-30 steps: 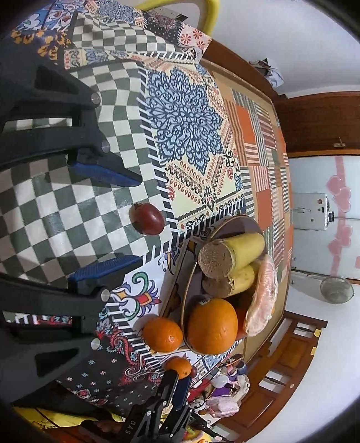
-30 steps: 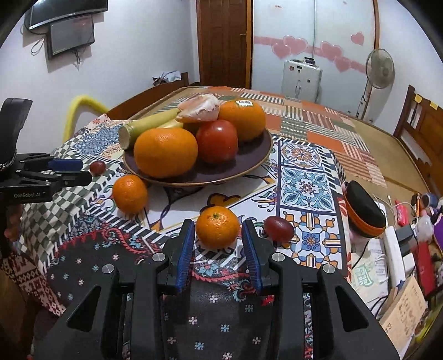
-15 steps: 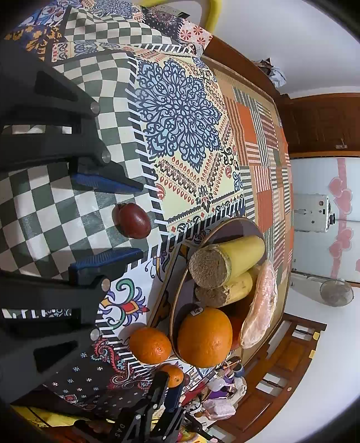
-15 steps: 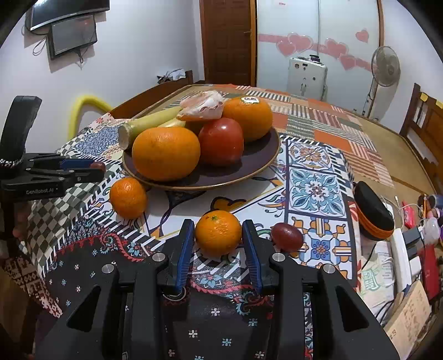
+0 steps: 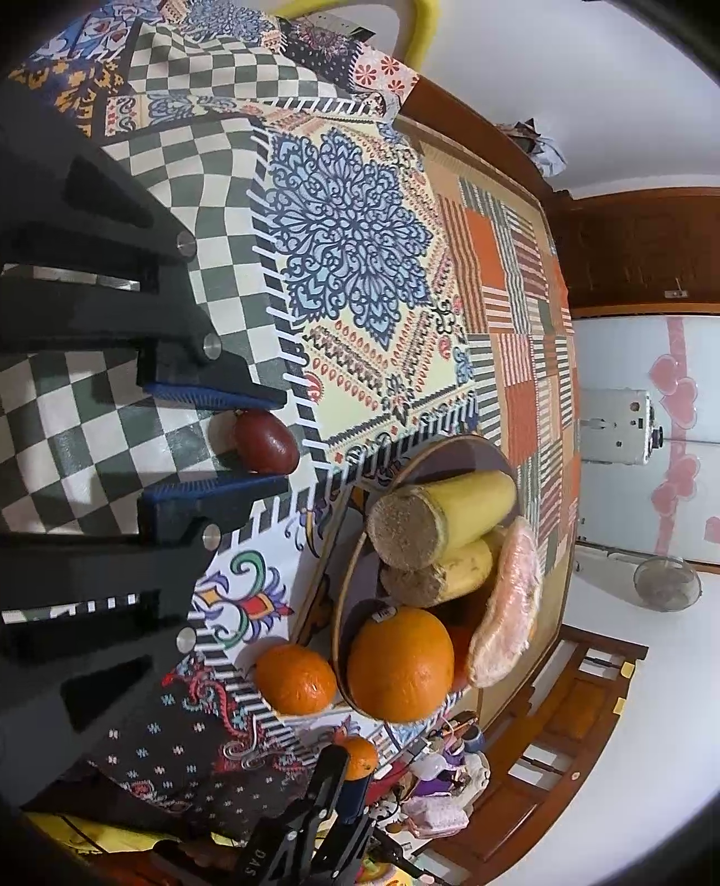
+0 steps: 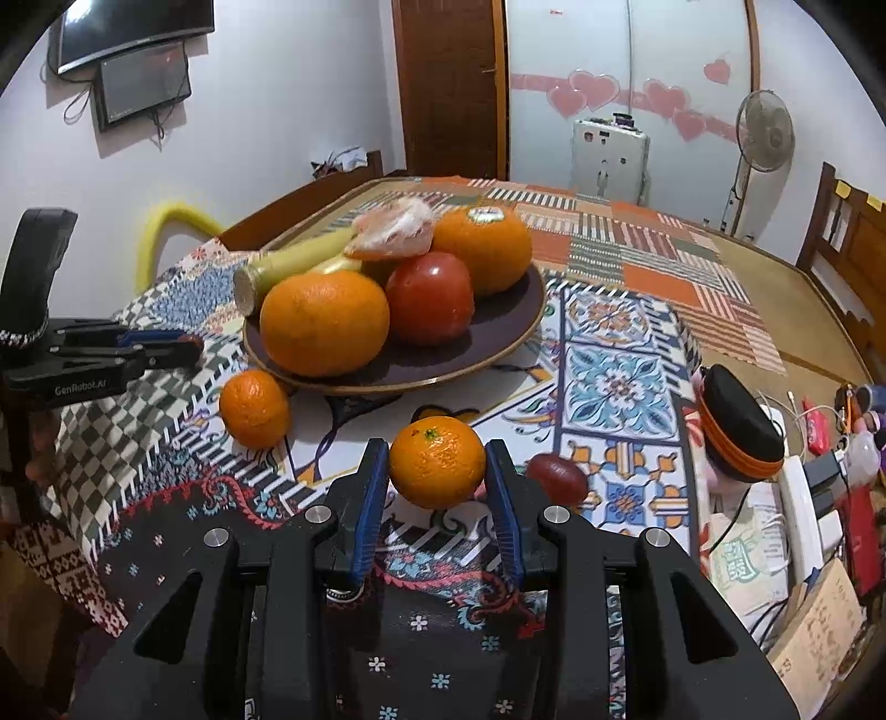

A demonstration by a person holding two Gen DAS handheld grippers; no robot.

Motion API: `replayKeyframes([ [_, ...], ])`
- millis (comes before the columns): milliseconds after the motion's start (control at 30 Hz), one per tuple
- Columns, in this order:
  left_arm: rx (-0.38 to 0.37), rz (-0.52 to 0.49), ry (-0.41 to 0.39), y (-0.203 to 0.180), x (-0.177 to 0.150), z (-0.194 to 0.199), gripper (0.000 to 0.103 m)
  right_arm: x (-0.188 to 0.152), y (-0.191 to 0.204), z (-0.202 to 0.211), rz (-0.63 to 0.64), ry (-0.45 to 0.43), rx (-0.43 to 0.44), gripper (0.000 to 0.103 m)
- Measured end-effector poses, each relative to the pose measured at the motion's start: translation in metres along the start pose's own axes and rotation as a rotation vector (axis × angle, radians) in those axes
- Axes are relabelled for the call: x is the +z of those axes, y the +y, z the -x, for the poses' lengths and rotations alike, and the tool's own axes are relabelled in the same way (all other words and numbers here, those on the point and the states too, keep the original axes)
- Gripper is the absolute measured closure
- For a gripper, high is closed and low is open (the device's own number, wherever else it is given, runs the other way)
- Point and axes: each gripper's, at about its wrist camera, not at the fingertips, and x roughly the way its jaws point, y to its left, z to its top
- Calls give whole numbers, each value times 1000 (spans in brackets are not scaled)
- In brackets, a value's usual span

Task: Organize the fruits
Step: 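Carry the date onto the plate with the left tool while the right tool places the mandarin there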

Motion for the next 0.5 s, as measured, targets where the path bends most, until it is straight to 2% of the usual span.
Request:
replayKeyframes([
  [300, -55, -19, -76, -19, 20, 28, 80, 19, -7, 8, -15, -58, -5, 71],
  [500, -96, -32, -93, -38, 32, 27, 80, 31, -11, 7, -12, -82, -5, 71],
])
